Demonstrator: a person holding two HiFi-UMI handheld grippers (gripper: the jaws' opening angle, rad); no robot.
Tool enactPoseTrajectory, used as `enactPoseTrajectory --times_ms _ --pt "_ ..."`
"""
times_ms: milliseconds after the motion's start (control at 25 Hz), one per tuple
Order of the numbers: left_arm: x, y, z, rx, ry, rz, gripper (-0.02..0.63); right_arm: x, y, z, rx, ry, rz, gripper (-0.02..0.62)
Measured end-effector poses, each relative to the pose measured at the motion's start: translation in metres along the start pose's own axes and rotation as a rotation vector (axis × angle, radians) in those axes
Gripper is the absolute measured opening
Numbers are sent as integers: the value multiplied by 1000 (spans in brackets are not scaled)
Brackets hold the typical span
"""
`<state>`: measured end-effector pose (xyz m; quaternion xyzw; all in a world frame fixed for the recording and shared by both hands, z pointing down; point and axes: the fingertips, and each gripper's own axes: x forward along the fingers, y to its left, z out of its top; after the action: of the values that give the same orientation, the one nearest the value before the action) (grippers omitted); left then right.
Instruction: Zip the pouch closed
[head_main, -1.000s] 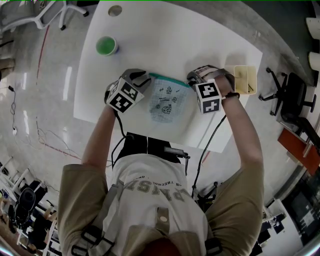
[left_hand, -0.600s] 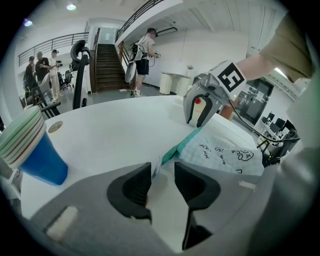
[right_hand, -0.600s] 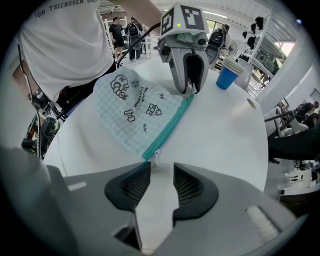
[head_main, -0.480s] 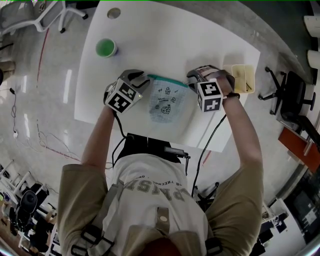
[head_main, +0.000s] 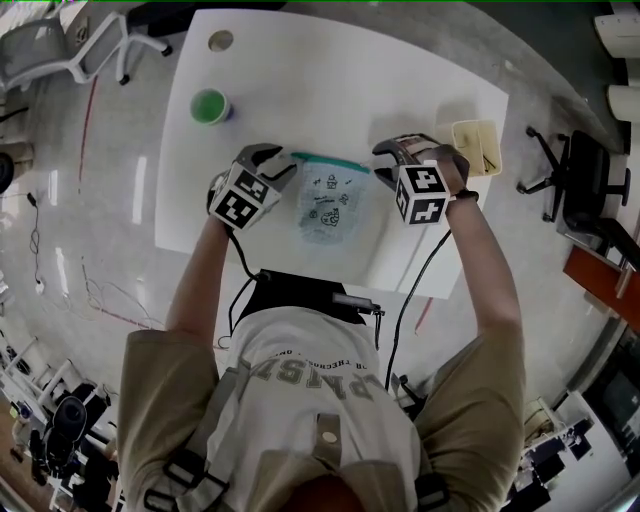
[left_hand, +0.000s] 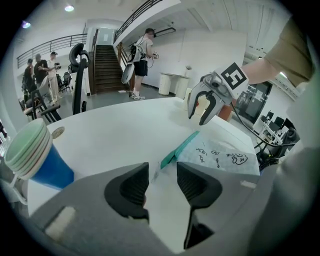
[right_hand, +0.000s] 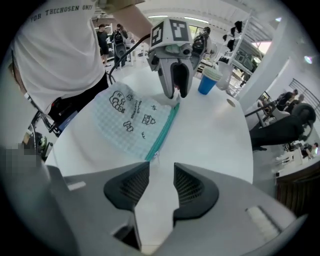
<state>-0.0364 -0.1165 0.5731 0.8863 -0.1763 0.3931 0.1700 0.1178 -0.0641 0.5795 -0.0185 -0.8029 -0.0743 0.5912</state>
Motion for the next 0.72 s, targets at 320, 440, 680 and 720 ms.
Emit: enactPoseTrajectory --times_ms 320,440,680,720 --pt "-26 0 22 -26 -104 101 184 -40 -30 21 429 -228 -282 141" --pt "-43 7 34 -33 -170 196 186 -66 -39 18 679 -348 -455 150" --pt "-88 11 66 -36 -317 355 187 -132 -31 14 1029 -581 -813 150" --pt "-96 10 72 -39 -344 375 187 -143 -27 15 1063 -616 -865 150"
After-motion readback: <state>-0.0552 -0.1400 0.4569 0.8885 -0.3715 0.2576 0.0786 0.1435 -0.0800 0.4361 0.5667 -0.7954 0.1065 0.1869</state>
